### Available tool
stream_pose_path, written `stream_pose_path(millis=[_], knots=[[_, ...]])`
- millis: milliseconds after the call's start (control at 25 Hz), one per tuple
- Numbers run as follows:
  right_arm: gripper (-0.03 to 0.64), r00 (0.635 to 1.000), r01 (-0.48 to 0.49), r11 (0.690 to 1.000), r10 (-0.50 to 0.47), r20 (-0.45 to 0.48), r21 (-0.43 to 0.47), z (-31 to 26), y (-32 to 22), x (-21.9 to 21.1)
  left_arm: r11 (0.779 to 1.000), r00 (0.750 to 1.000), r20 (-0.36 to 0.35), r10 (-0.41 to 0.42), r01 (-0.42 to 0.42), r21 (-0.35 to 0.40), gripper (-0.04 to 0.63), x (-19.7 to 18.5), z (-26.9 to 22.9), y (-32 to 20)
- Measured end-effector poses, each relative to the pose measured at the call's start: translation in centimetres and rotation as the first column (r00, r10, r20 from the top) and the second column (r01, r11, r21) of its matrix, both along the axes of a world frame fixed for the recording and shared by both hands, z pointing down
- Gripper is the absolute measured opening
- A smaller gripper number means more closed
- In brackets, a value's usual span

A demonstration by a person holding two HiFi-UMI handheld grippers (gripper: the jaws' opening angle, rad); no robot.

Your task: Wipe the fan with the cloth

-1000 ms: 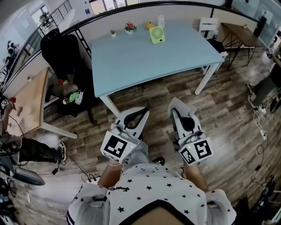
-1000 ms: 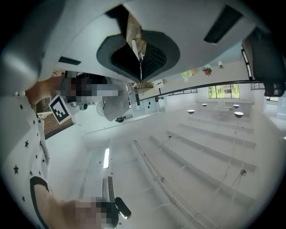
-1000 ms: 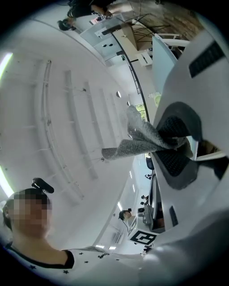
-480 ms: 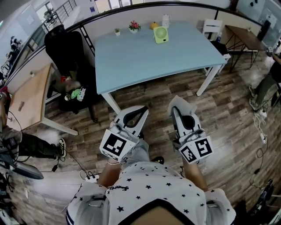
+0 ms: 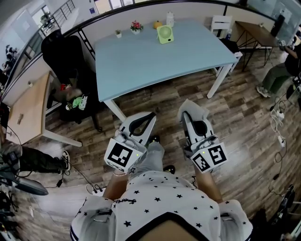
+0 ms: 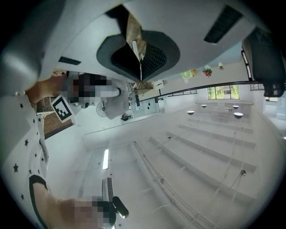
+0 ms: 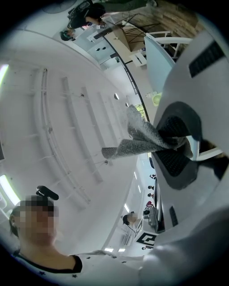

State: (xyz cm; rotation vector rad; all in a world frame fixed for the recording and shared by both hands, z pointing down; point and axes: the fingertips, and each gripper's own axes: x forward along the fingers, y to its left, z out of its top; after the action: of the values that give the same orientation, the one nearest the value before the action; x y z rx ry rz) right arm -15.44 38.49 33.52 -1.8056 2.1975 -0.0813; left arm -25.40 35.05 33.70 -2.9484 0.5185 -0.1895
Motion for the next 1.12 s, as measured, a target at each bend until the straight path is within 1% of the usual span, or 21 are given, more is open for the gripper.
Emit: stream_pose_path(millis=[240,560,680,800,880,1120], knots=[[0.043,0.999,-0.048,0.999,0.048,0.009,-0.011,0.2,-0.4,2.2,0.999,0.999,0.008,0.045,-0.045,-0.003,0.031,2.1,0.4,-1.1],[0.044,0.992,-0.126,0.992,0.126,-0.013,-0.032,0.1,-1.6,7.1,0.993,0.992,-0.027,0.119,-0.120,-0.008,0.032,7.3,-0.1,-3.5],[0.044,0.990,-0.138,0.990,0.137,-0.014,-0.041,0.1,-2.9,8.8,0.989,0.988,-0.037,0.149,-0.149,-0.002,0.031,9.2,0.0,-4.6],[0.044,0.990,-0.143,0.989,0.142,-0.020,-0.049,0.0,-4.6,10.2,0.989,0.989,-0.038,0.146,-0.147,-0.025,0.032,10.9,0.0,-6.5],[0.044,0.989,-0.146,0.988,0.145,-0.027,-0.053,0.1,-5.9,10.9,0.989,0.988,-0.034,0.148,-0.149,-0.024,0.032,11.7,0.3,-7.8],[0.044,0.990,-0.140,0.987,0.137,-0.036,-0.083,0.6,-10.9,13.4,0.987,0.987,-0.050,0.153,-0.155,-0.051,0.032,14.3,1.0,-12.4]])
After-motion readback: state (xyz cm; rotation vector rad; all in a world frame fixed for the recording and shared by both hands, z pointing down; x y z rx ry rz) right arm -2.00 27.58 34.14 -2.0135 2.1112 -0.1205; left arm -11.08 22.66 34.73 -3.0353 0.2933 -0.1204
